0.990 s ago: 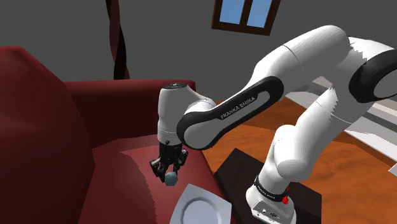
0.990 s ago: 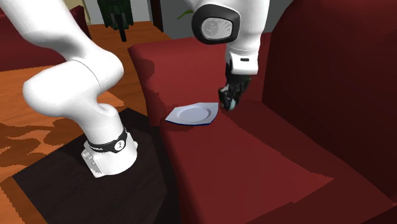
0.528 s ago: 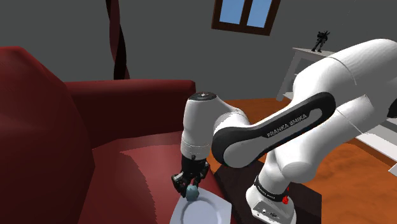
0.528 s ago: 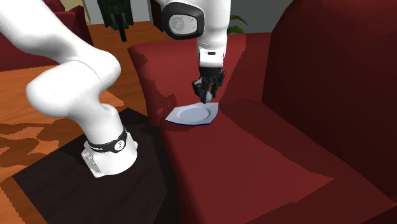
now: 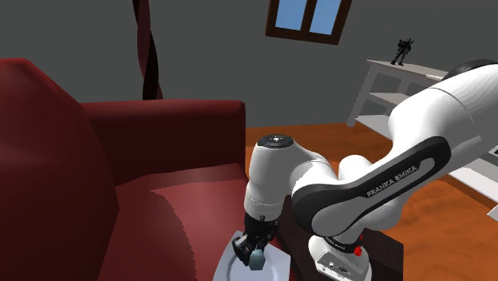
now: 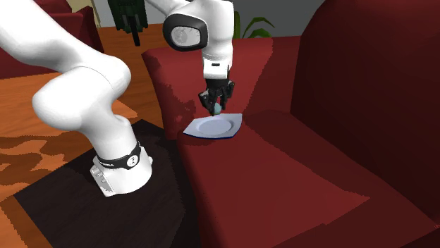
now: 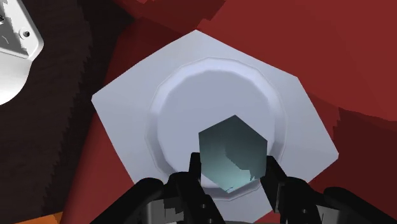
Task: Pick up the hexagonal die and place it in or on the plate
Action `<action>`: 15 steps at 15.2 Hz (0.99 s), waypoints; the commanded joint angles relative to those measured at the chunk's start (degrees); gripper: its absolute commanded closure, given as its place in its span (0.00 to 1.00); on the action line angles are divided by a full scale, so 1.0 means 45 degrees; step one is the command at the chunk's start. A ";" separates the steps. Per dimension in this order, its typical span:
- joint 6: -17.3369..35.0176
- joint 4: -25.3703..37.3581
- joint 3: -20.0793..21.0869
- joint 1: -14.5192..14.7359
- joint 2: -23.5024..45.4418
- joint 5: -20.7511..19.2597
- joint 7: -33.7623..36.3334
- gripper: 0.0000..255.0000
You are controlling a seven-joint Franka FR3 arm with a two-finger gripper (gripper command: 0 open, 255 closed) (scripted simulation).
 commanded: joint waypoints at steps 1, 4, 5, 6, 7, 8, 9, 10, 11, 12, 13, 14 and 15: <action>0.0530 -0.0172 0.0155 0.0012 0.0354 0.0149 -0.0064 1.00; 0.1317 -0.0371 0.0377 -0.0001 0.0950 0.0341 -0.0168 1.00; 0.1588 -0.0429 0.0451 -0.0009 0.1164 0.0402 -0.0203 1.00; 0.1862 -0.0484 0.0525 -0.0020 0.1386 0.0461 -0.0239 1.00; 0.2140 -0.0535 0.0598 -0.0033 0.1615 0.0518 -0.0274 1.00; 0.2464 -0.0588 0.0683 -0.0051 0.1888 0.0579 -0.0314 1.00; 0.2462 -0.0591 0.0681 -0.0048 0.1884 0.0579 -0.0313 1.00; 0.2464 -0.0589 0.0681 -0.0049 0.1887 0.0578 -0.0313 1.00; 0.2465 -0.0589 0.0681 -0.0049 0.1888 0.0578 -0.0313 1.00; 0.2465 -0.0589 0.0681 -0.0049 0.1889 0.0578 -0.0313 1.00; 0.2465 -0.0588 0.0681 -0.0049 0.1889 0.0578 -0.0313 1.00; 0.2465 -0.0588 0.0681 -0.0049 0.1889 0.0578 -0.0313 1.00; 0.2465 -0.0588 0.0681 -0.0049 0.1889 0.0578 -0.0313 1.00</action>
